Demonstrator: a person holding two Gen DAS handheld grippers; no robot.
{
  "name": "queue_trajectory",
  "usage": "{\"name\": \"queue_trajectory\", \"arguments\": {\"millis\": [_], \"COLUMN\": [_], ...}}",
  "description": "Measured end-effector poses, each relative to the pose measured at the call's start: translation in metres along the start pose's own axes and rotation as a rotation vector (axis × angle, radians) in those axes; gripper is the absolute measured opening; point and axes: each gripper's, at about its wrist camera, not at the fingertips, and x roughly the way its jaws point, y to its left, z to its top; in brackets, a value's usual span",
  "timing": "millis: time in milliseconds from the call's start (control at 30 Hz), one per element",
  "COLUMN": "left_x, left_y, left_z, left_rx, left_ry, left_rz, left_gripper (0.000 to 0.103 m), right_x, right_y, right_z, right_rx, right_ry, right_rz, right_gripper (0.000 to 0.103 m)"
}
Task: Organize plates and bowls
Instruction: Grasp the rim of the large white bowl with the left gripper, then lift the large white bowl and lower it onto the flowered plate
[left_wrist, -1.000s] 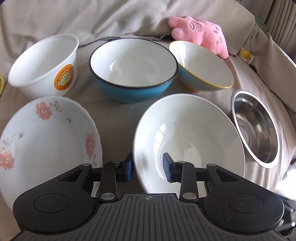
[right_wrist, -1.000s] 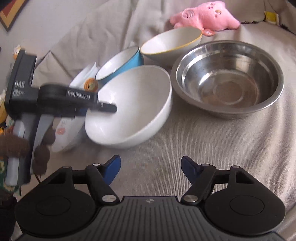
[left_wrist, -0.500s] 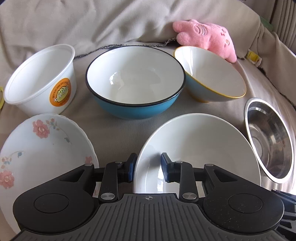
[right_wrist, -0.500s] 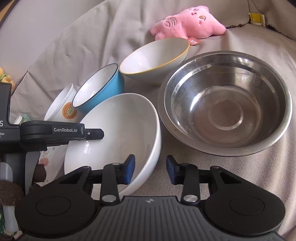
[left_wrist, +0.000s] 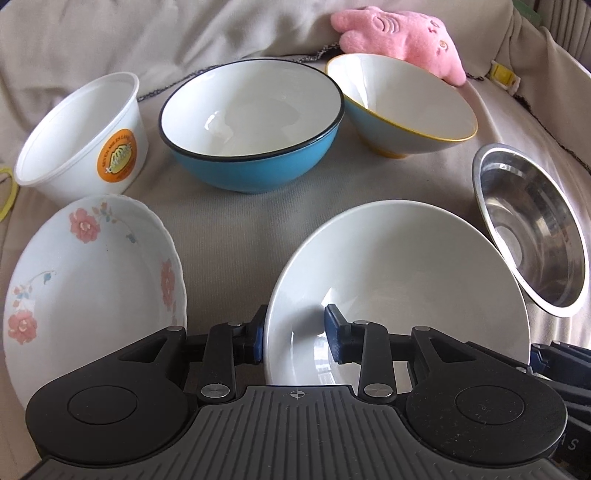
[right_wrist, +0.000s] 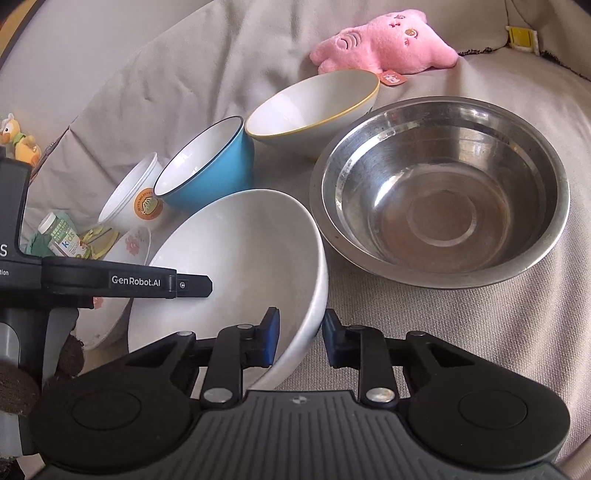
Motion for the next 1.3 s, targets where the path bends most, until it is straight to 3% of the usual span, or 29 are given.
{"name": "queue_trajectory", "arguments": {"millis": [333, 500, 667, 833, 967, 1167, 1300], "left_x": [0.004, -0.006, -0.002, 0.0, 0.003, 0.007, 0.004], "left_y": [-0.011, -0.021, -0.032, -0.029, -0.027, -0.008, -0.008], "left_z": [0.008, 0.002, -0.009, -0.006, -0.008, -0.011, -0.017], "left_rx": [0.056, 0.062, 0.077, 0.02, -0.018, -0.11, -0.074], "left_ry": [0.071, 0.091, 0.115, 0.134, 0.126, 0.118, 0.065], "left_rz": [0.011, -0.013, 0.015, 0.011, -0.001, -0.091, -0.097], "left_gripper": [0.042, 0.042, 0.042, 0.042, 0.044, 0.044, 0.044], "right_x": [0.017, 0.003, -0.003, 0.0, 0.008, 0.01, 0.011], "right_y": [-0.005, -0.007, -0.025, -0.027, -0.028, -0.022, -0.019], "right_z": [0.004, -0.001, 0.007, 0.007, 0.006, 0.005, 0.007], "right_rx": [-0.003, -0.049, 0.016, 0.007, 0.017, -0.019, -0.033], "right_ry": [0.013, -0.038, -0.049, -0.034, 0.011, 0.01, 0.02], "right_rz": [0.014, -0.003, 0.038, 0.054, 0.071, 0.04, 0.03], "right_gripper": [0.025, 0.024, 0.024, 0.024, 0.024, 0.024, 0.026]}}
